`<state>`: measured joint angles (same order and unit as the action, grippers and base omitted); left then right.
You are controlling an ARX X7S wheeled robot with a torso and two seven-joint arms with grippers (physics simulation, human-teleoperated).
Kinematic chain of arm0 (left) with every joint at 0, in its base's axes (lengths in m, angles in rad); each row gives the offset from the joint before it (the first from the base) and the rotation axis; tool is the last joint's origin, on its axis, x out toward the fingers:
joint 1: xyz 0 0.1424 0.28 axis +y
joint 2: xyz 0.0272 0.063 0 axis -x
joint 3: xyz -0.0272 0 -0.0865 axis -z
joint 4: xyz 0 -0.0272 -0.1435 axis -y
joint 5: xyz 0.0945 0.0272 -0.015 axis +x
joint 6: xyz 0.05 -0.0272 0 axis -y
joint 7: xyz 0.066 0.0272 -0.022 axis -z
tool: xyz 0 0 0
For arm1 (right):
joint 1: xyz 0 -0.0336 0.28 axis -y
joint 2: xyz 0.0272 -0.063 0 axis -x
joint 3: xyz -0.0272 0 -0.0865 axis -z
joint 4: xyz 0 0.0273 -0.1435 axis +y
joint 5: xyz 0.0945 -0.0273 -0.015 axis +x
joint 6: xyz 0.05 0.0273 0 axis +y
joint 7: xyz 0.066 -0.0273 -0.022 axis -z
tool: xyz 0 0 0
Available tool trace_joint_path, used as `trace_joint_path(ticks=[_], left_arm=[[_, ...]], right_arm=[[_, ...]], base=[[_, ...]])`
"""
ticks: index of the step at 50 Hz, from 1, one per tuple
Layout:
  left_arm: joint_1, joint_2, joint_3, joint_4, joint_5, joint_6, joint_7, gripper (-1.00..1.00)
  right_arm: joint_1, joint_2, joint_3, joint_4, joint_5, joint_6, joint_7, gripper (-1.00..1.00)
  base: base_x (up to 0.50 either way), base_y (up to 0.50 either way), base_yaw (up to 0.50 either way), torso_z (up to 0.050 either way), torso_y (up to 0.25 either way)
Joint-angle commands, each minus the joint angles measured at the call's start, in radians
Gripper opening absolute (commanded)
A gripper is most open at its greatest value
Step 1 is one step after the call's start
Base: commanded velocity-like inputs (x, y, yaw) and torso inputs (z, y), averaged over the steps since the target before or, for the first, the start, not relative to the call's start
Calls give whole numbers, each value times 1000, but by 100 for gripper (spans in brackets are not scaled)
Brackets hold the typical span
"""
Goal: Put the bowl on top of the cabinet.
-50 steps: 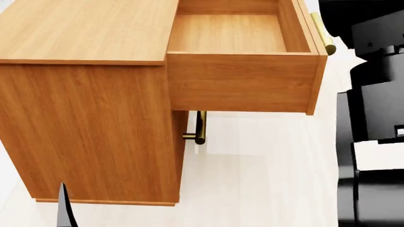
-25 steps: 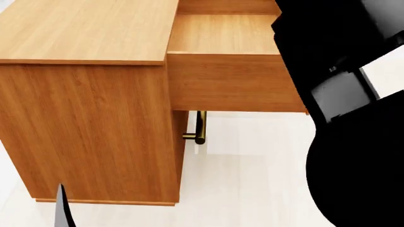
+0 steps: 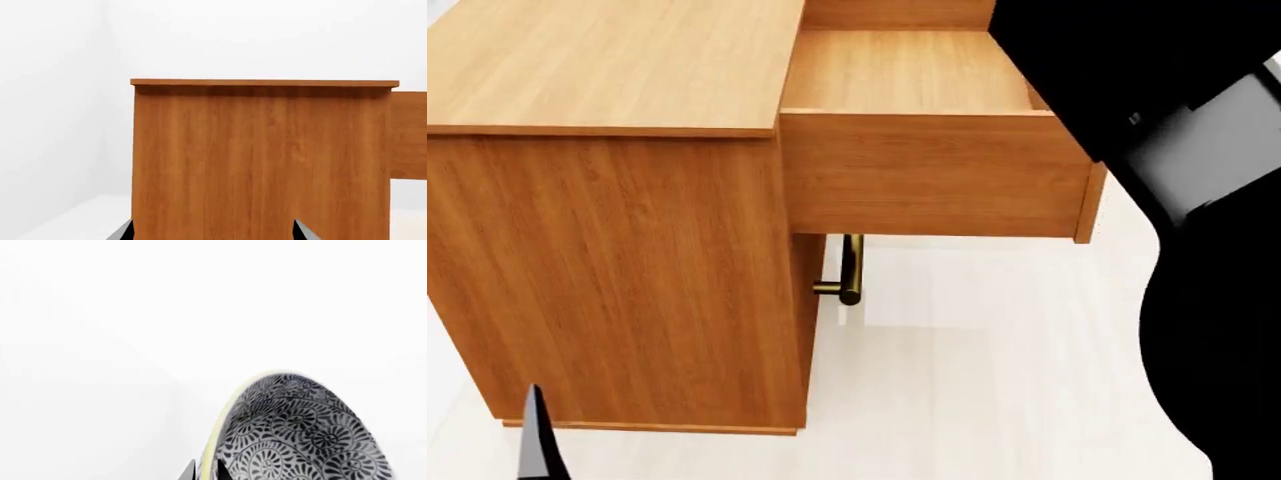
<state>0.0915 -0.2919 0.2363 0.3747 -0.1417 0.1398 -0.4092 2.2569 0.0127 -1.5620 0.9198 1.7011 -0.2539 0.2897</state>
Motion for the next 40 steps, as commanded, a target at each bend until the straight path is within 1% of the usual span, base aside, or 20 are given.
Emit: trace_joint_path(ticks=[1, 6, 9, 12, 14, 16, 18, 19, 20, 21, 22, 24, 26, 27, 29, 30, 36, 40], left_arm=[[13, -6, -20, 0, -27, 52, 14, 100], [21, -3, -5, 0, -17, 56, 14, 100], [18, -3, -3, -3, -17, 56, 14, 100], [16, -3, -4, -5, -21, 57, 13, 100], [16, -5, -6, -4, -24, 58, 12, 100], [19, -5, -7, -1, -25, 59, 10, 100], [19, -6, -7, 0, -26, 60, 9, 100], [19, -7, -6, 3, -27, 56, 9, 100], [17, -6, -6, 0, -28, 58, 9, 100], [16, -6, -5, 1, -28, 55, 8, 100], [15, -6, -4, -5, -28, 59, 9, 100], [13, -5, -2, -10, -28, 61, 10, 100], [14, -5, 2, -9, -26, 61, 10, 100], [15, -6, 3, -9, -26, 61, 10, 100], [15, -7, 3, -9, -27, 61, 10, 100], [15, -8, 4, -5, -28, 57, 11, 100], [16, -10, 7, -5, -28, 58, 9, 100], [17, -11, 12, -3, -25, 56, 8, 100]], right_arm=[[6, -13, -32, -124, 275, -89, 92, -100], [-37, -13, -30, -129, 241, -54, 107, -100], [-35, -13, -27, -134, 325, -54, 108, -100], [-33, -13, -33, -166, 330, -52, 121, -100], [-36, -13, -35, -190, 241, -28, 143, -100], [-48, -13, -32, -185, 200, 10, 171, -100], [-65, -13, -28, -187, 61, 63, 194, -100], [-78, -13, -30, -190, -76, 121, 191, -100], [-89, -13, -17, -190, -101, 148, 187, -100], [-101, -13, -13, -187, -144, 143, 174, -100], [-113, -13, -19, -196, -294, 194, 153, -100], [-139, -13, -3, -210, -428, 234, 127, -100], [-155, -13, 5, -222, -443, 276, 92, -100], [-177, -13, -3, -255, -532, 338, 39, -100], [-199, -13, 5, -286, -633, 370, 0, -100], [-213, -13, 3, -325, -683, 429, -59, -100], [-237, -13, 11, -384, -766, 506, -167, -100], [-245, -13, 14, -370, -805, 484, -156, -100]], base=[[0, 0, 0, 0, 0], [0, 0, 0, 0, 0], [0, 0, 0, 0, 3], [0, 0, 0, 0, 0], [0, 0, 0, 0, 0], [0, 0, 0, 0, 0], [0, 0, 0, 0, 0], [0, 0, 0, 0, 0], [0, 0, 0, 0, 0], [0, 0, 0, 0, 0], [0, 0, 0, 0, 0], [0, 0, 0, 0, 0], [0, 0, 0, 0, 0], [0, 0, 0, 0, 0], [0, 0, 0, 0, 5], [0, 0, 0, 0, 0], [0, 0, 0, 0, 0], [0, 0, 0, 0, 0]])
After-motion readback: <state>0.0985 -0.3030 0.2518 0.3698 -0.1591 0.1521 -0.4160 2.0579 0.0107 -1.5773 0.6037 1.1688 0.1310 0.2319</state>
